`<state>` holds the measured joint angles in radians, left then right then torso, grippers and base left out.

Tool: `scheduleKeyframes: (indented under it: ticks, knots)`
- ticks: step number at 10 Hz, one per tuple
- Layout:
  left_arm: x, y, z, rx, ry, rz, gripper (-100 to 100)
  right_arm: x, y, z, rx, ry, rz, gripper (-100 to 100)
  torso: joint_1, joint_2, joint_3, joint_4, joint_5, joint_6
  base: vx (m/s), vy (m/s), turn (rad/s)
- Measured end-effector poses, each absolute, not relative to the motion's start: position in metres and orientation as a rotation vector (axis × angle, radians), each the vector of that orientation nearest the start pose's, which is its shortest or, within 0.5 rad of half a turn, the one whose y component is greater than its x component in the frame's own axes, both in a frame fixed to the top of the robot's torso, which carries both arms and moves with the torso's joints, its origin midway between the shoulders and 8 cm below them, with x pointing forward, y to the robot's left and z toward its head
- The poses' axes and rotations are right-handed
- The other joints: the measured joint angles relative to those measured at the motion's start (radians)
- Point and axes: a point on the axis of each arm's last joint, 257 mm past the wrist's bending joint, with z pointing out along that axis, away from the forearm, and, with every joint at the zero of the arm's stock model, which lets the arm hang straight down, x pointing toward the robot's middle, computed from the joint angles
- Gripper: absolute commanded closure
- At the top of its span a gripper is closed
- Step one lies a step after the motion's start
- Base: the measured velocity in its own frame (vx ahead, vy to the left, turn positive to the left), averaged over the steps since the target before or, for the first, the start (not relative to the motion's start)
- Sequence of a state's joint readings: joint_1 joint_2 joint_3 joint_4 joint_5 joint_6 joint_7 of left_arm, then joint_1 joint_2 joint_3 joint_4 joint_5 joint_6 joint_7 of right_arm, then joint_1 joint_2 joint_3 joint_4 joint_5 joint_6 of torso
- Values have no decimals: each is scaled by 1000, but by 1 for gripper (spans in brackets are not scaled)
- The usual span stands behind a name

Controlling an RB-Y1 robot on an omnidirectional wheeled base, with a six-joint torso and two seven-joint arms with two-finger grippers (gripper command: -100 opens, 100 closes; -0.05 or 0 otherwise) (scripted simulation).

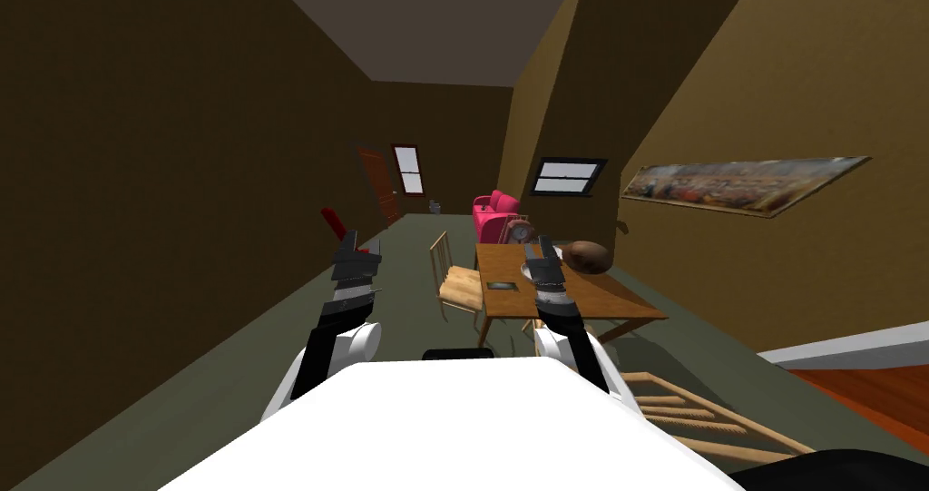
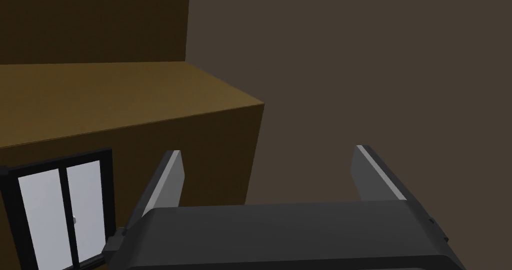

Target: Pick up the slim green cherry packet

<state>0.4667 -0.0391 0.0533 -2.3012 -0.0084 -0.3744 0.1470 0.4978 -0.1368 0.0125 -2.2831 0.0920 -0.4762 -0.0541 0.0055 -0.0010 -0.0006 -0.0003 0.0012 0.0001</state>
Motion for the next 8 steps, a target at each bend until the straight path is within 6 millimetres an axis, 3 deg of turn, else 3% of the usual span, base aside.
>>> scheduleKeyframes:
  ticks: [8]
  knots:
    - [358,300,21,-795,582,-1372,0,355,-191,-48,366,1104,1246,-100,-1,0,0,0,0,0,23,73,-74]
